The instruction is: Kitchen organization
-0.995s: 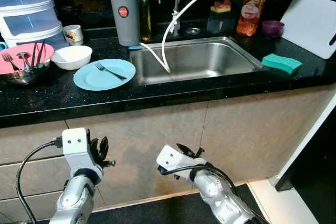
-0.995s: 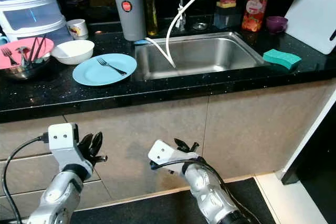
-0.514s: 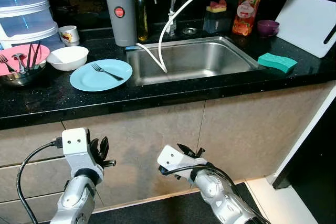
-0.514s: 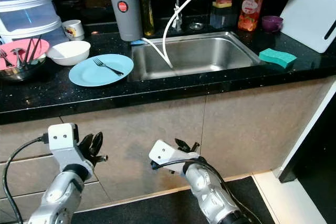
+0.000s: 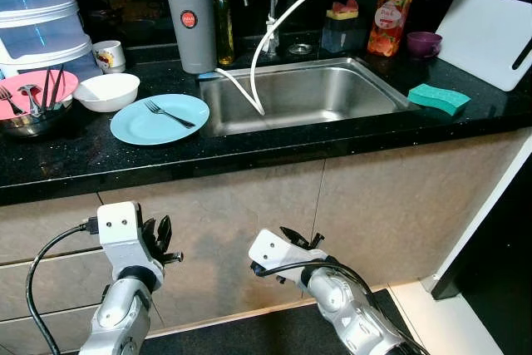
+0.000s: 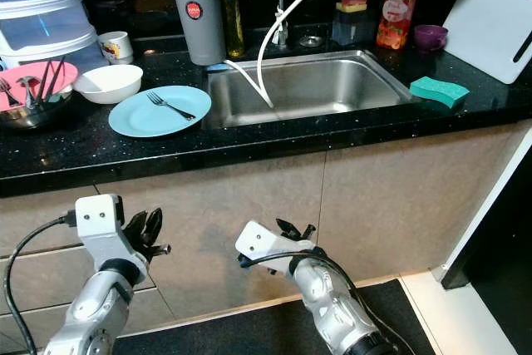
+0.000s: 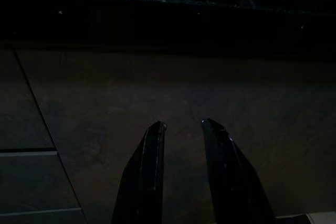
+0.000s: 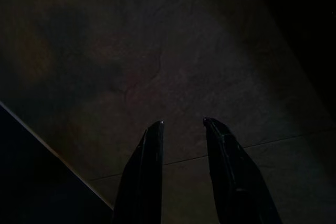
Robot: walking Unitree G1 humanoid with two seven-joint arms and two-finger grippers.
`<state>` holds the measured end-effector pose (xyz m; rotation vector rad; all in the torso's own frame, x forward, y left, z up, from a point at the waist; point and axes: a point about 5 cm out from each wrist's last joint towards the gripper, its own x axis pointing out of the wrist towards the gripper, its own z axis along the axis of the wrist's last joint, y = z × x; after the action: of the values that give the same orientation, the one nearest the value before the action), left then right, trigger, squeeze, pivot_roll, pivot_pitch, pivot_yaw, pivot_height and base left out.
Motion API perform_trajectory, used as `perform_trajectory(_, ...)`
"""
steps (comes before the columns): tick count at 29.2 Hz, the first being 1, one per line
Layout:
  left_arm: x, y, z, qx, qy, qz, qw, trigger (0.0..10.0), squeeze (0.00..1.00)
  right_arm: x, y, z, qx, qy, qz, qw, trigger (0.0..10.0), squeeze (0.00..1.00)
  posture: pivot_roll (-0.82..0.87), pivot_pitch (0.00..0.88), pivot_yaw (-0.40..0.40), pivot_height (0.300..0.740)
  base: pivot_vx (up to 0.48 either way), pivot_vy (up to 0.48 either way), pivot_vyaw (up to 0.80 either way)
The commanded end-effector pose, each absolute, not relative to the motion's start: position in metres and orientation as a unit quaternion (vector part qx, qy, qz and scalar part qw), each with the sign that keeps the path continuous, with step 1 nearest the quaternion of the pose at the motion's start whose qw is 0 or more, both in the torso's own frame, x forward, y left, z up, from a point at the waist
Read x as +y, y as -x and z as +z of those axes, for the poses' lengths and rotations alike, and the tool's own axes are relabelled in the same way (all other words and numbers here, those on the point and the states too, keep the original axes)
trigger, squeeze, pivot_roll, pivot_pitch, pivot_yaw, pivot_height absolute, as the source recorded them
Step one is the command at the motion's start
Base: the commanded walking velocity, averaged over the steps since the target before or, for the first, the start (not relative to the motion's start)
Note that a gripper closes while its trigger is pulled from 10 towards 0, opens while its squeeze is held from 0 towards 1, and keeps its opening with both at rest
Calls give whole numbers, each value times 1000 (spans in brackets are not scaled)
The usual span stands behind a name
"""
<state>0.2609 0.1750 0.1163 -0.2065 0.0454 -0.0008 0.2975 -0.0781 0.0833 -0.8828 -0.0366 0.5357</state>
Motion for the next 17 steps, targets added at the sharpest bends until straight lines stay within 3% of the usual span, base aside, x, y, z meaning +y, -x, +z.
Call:
perform_trajectory(1, 176, -261, 113, 34, 103, 3, 994, 10000, 0, -78, -299, 85, -21, 420, 259, 870, 10000, 0, -130, 33, 71, 740, 0, 0, 0)
perform_trajectory(17, 176, -261, 113, 34, 105, 8, 994, 10000, 0, -79, -300, 85, -20, 419, 259, 870, 10000, 0, -131, 32, 63, 740, 0, 0, 0)
